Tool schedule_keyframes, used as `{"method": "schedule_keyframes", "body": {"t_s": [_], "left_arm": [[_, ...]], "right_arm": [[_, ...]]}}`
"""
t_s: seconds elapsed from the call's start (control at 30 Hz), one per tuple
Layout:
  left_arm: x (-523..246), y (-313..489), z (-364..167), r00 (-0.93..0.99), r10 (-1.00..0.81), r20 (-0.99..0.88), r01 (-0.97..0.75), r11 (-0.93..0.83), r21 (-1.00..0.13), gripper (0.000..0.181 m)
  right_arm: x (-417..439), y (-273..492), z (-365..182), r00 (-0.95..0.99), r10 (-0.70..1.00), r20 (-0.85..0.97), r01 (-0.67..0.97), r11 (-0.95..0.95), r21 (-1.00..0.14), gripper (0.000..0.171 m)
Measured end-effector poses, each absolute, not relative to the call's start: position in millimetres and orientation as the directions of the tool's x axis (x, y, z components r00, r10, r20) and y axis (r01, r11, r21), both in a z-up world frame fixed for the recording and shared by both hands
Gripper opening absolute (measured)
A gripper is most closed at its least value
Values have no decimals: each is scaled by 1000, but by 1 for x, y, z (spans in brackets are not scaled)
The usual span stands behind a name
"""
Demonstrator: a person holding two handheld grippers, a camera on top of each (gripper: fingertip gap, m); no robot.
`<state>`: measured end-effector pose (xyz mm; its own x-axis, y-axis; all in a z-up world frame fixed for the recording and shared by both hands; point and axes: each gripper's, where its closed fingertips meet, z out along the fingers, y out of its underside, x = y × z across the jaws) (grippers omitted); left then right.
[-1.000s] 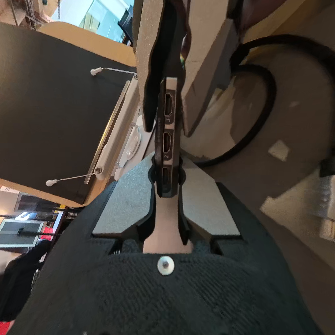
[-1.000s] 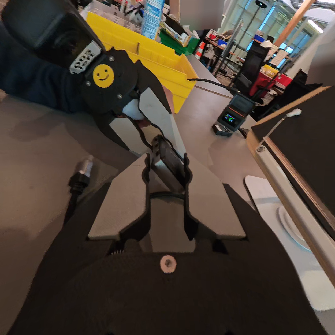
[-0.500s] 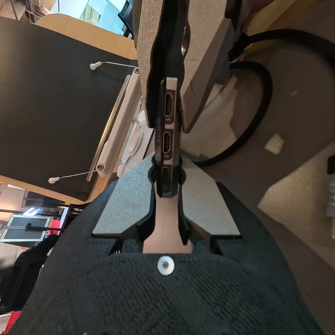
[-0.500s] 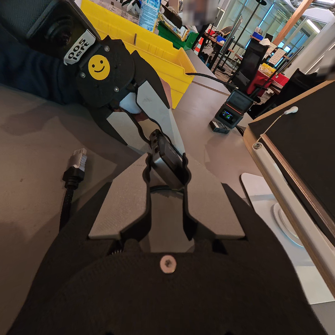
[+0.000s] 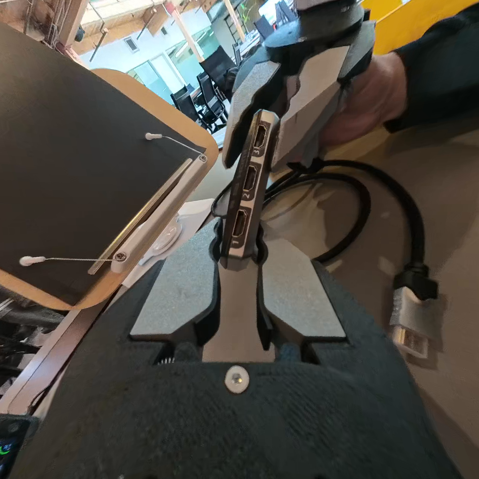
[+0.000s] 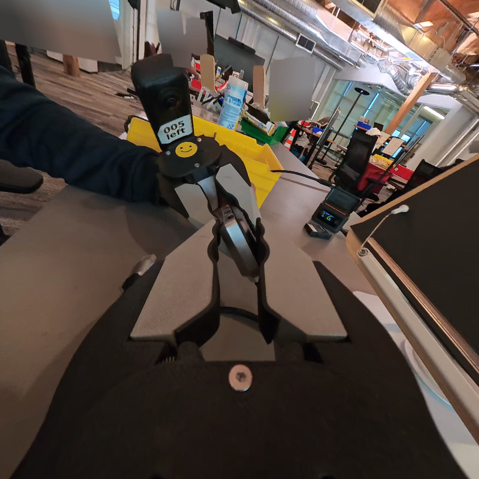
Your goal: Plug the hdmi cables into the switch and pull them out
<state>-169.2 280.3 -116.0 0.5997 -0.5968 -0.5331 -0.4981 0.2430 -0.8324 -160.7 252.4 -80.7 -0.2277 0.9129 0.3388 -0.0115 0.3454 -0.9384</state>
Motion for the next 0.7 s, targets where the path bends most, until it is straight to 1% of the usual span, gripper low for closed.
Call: {"method": "schedule_keyframes", "body": {"t_s": [0.13,0.2,0.43,0.5,0.57,0.63,0.7], "left_arm": [[-162,270,-107,579,-669,-466,-416,248,-875,21],[-162,270,-105,575,-679,-456,-419,235,-877,20],[-156,264,-96,563,-667,-489,-433,266,-861,20],[-158,266,-98,561,-650,-513,-459,271,-846,20],[-165,274,-106,546,-579,-606,-572,271,-774,19],[-172,280,-111,505,-473,-722,-696,272,-665,19],[-179,285,-113,477,-409,-778,-757,260,-600,19]], "right_arm": [[-156,249,-72,-267,922,280,-56,275,-960,24],[-155,249,-70,-272,925,266,-57,261,-964,24],[-147,246,-66,-287,910,301,-54,298,-953,24],[-147,249,-67,-274,911,308,-36,311,-950,25],[-149,257,-76,-245,916,317,26,333,-943,27],[-152,265,-86,-218,924,314,79,338,-938,30],[-155,272,-89,-184,932,313,99,334,-937,31]]}}
